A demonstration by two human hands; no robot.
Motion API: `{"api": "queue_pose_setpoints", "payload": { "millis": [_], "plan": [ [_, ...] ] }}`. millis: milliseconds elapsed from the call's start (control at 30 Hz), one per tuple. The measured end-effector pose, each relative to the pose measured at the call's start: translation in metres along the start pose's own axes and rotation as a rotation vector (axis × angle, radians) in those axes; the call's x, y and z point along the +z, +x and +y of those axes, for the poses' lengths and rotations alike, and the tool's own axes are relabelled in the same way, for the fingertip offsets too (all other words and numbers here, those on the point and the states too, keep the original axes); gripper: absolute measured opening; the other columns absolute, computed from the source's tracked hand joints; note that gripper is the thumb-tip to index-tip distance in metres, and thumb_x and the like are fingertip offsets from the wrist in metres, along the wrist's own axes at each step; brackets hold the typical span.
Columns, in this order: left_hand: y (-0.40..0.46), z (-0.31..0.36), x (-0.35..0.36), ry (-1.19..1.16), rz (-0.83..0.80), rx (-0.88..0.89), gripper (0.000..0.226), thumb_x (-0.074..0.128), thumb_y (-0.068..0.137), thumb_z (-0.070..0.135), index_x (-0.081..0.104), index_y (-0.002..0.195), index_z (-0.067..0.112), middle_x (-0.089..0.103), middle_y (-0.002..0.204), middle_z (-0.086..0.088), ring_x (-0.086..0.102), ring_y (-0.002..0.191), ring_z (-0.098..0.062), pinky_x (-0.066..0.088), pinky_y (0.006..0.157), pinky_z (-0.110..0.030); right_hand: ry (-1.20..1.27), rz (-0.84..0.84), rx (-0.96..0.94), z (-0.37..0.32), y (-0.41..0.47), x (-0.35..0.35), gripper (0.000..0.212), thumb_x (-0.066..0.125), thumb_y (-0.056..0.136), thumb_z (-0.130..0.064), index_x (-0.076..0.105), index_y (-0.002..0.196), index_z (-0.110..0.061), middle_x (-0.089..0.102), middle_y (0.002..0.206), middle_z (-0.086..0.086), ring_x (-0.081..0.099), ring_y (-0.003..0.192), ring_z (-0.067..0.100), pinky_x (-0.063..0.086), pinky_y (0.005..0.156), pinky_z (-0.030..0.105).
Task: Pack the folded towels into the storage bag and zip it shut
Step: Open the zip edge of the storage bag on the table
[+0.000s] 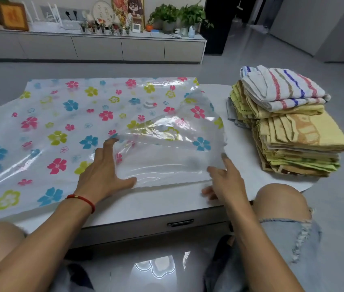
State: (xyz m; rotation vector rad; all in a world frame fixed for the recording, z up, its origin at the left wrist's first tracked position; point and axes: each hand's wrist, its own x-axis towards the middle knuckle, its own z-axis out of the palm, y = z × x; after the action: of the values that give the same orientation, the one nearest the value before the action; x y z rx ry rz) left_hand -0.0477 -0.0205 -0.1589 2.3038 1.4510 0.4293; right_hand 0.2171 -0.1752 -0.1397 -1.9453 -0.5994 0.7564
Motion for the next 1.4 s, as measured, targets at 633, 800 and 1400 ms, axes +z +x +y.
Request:
{"api": "queue_pose_setpoints", "payload": {
  "millis": [633,800,1400],
  "plan": [
    [0.015,0.005,-0.065,-0.098,0.465,0.105,0.022,0.068,0.081,-0.006,0.08,0.094,0.007,0.077,0.097,-0.008,0.072,0.089,-0.022,0.055,0.089,-0.029,-0.811,-0.239,-0.793,0.021,-0.044,0.133,0.031,0.054,0.104,-0.025,0.066,0.132,-0.029,0.059,0.144,-0.01,0.039,0.146,0.027,0.016,0.12,0.065],
    [-0.009,0.014,-0.072,-0.192,0.09,0.207,0.035,0.071,0.086,0.016,0.07,0.12,0.019,0.067,0.12,0.001,0.063,0.103,-0.008,0.053,0.092,-0.022,-0.831,-0.241,-0.768,-0.027,-0.065,0.159,0.033,0.045,0.104,-0.04,0.066,0.128,-0.031,0.068,0.126,-0.001,0.033,0.146,0.033,0.006,0.117,0.069],
    [-0.005,-0.03,-0.122,-0.058,0.253,-0.034,0.026,0.056,0.09,0.005,0.074,0.106,0.016,0.074,0.096,-0.002,0.069,0.076,-0.016,0.057,0.087,-0.041,-0.764,-0.243,-0.787,-0.013,-0.082,0.18,0.029,0.049,0.101,-0.035,0.069,0.118,-0.024,0.067,0.124,-0.001,0.052,0.128,0.03,0.026,0.117,0.059]
  ]
}}
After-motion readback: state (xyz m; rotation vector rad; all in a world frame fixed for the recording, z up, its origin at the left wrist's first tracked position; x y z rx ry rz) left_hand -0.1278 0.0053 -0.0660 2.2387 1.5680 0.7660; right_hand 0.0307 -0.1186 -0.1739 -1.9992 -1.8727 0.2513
